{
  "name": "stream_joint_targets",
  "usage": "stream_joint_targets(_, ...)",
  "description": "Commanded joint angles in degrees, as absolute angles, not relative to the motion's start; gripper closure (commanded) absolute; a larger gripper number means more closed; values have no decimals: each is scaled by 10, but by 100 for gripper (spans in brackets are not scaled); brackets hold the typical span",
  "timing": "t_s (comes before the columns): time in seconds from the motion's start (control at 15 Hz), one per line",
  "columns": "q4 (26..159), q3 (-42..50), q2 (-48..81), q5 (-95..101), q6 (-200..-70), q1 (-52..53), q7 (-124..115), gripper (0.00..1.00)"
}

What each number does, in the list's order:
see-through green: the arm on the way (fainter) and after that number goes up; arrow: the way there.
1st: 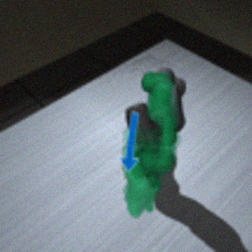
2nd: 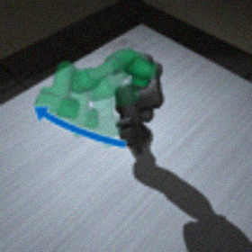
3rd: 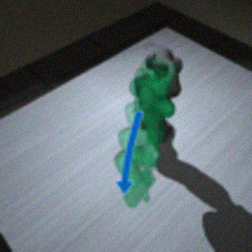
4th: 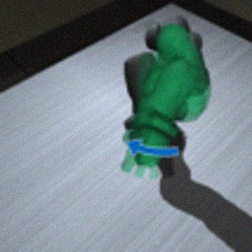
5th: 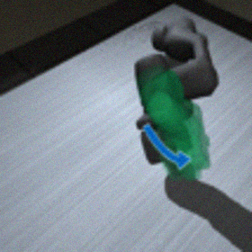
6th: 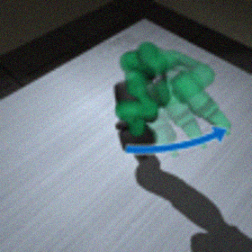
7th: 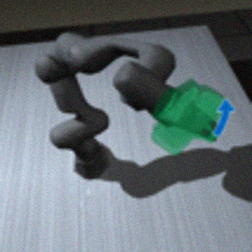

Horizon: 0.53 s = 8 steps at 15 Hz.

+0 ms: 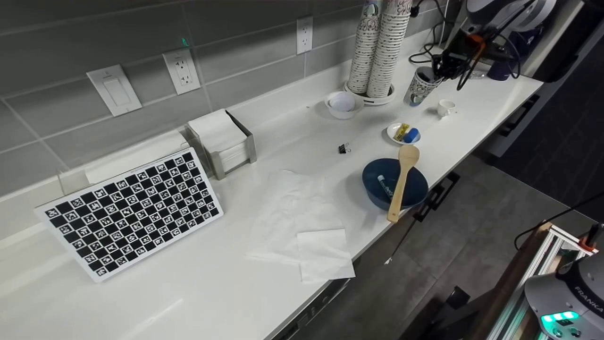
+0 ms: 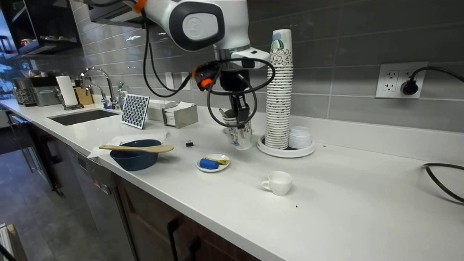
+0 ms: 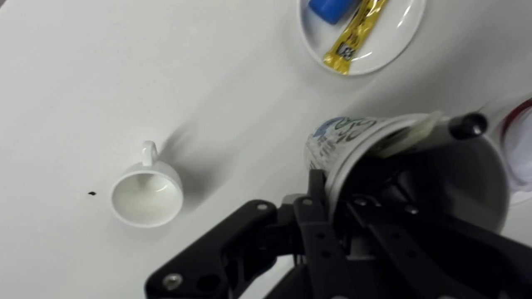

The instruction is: Put the coffee cup onto the blue bowl

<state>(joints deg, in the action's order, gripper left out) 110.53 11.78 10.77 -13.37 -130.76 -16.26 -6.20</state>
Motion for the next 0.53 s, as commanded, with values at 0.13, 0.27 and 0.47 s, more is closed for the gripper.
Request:
stream_joint_targets(0.13, 1209, 93, -23, -187, -1236, -137, 71, 99)
stream_joint_targets(0.27, 1243, 81, -50, -184, -1227, -111, 97, 99)
stream_joint_targets(0.47, 1284, 54, -74, -181, -1233, -65, 125, 99)
